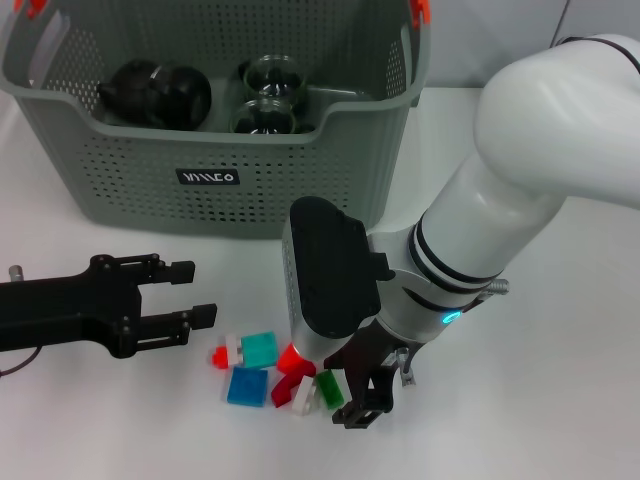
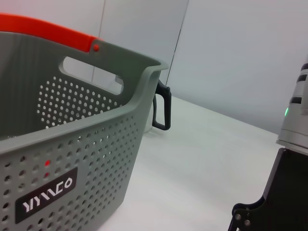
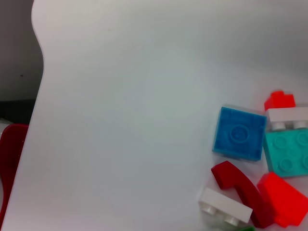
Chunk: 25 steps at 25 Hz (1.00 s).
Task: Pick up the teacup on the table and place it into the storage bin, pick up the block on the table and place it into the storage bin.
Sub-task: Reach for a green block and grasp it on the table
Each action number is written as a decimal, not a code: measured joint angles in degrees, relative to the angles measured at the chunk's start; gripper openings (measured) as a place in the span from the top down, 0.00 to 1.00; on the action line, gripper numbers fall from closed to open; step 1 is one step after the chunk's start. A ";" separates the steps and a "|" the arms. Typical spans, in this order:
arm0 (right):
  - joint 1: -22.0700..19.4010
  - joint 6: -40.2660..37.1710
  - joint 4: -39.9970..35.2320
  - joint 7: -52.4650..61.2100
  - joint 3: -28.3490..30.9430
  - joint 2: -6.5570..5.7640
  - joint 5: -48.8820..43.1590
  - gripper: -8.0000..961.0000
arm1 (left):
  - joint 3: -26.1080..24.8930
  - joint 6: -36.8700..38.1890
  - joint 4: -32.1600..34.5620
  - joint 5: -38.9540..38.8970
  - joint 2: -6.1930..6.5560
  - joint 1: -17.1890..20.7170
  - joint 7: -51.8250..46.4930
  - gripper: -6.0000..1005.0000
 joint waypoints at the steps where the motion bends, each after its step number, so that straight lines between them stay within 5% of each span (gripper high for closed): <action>1: 0.00 0.00 0.00 0.00 0.00 0.00 0.00 0.30 | 0.01 0.01 0.02 0.01 0.00 0.01 0.01 0.34; 25: 0.07 1.98 0.78 -0.03 -1.93 0.26 1.45 0.41 | 0.14 0.21 -0.23 0.25 0.00 0.02 0.81 0.34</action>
